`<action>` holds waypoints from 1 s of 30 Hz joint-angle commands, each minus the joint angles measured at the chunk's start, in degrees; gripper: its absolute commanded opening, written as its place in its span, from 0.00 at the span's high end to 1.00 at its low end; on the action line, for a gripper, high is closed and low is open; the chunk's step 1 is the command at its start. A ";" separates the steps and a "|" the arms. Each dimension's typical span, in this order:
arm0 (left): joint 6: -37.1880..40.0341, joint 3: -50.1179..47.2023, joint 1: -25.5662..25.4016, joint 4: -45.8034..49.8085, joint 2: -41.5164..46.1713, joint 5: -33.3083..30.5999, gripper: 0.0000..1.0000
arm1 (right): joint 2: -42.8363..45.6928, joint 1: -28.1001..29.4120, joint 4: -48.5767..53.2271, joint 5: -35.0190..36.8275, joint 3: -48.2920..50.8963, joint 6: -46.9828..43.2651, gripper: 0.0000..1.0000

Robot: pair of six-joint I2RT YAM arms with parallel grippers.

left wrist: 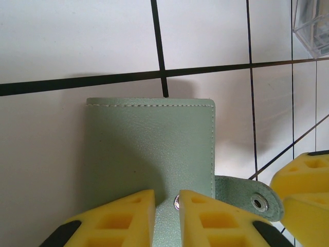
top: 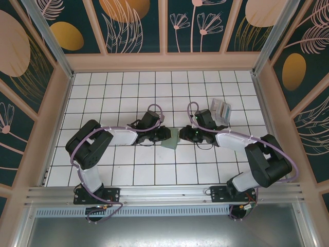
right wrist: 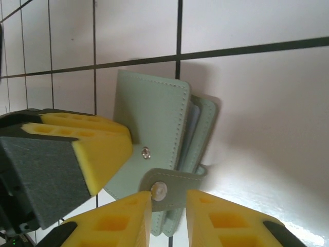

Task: Put the credit cards into the card holder
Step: Close the card holder at the center of the table.

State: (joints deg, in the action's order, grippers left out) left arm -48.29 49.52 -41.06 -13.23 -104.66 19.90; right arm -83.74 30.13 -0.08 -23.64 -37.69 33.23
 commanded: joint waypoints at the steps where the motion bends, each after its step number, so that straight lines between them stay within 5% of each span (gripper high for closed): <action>1: 0.39 0.40 -0.33 3.82 -2.50 -1.18 0.78 | 0.92 0.71 1.79 0.50 -2.00 -1.35 0.74; 14: 0.64 0.59 -0.32 4.03 -2.70 -0.79 0.79 | -2.74 4.67 4.23 6.22 -5.10 -3.12 0.72; 30: 0.13 0.06 -0.26 4.26 -1.43 -0.83 0.79 | -0.13 5.35 4.64 8.44 -4.21 -3.35 1.00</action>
State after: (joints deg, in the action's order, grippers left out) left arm -48.29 50.17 -41.06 -13.13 -105.16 20.12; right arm -85.78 34.89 3.97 -16.05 -41.52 30.35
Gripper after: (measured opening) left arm 0.211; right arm 0.053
